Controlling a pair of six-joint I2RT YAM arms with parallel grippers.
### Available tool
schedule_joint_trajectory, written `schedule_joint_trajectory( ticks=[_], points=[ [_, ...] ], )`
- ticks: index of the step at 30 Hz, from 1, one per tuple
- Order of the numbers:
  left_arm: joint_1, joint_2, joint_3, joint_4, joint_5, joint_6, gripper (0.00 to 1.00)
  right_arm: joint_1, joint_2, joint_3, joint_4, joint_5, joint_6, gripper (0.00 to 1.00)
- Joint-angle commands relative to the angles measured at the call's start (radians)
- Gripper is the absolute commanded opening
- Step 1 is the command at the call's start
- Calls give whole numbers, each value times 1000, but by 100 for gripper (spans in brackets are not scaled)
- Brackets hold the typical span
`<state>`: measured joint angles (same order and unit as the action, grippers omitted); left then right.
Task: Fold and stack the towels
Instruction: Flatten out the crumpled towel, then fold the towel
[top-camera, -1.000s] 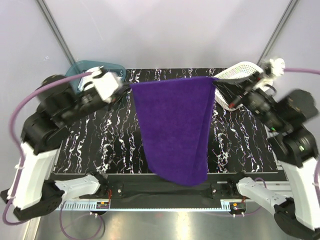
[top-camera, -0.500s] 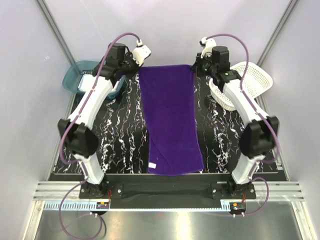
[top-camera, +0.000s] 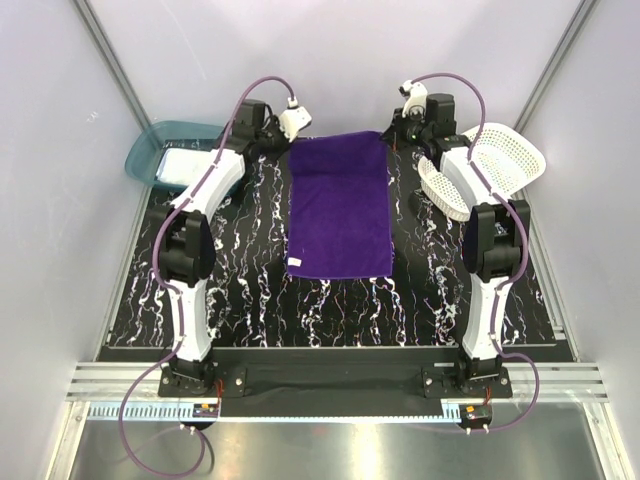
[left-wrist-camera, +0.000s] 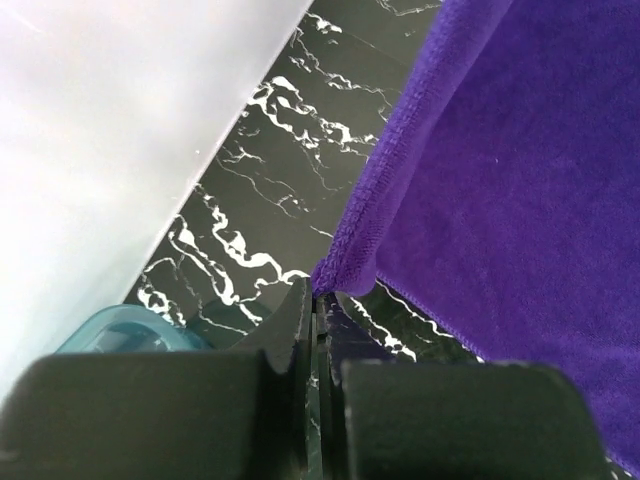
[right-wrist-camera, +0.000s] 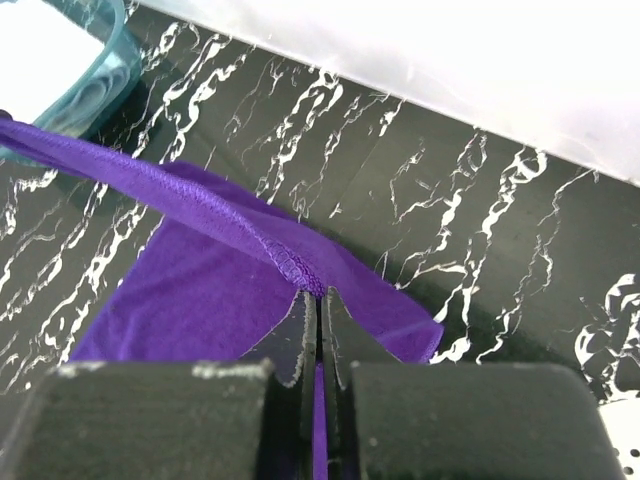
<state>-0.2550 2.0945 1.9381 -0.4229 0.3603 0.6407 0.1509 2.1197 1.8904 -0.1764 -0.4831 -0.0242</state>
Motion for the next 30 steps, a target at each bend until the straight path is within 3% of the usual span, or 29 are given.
schedule_joint_trajectory(
  ticks=[1,9,17,30],
  points=[
    [5,-45,-62,87,39,19,0,-4,-6,-14,35,-37,-43,0],
    [-26,-203,-261,1,-15,24,0,-5,-130,-210,-38,-20,-79,0],
    [-59,-388,-459,-34,-40,-82,0,7,-256,-381,-129,9,-60,0],
    [-145,-507,-748,-17,-61,-148,0,36,-435,-661,-140,64,9,2]
  ],
)
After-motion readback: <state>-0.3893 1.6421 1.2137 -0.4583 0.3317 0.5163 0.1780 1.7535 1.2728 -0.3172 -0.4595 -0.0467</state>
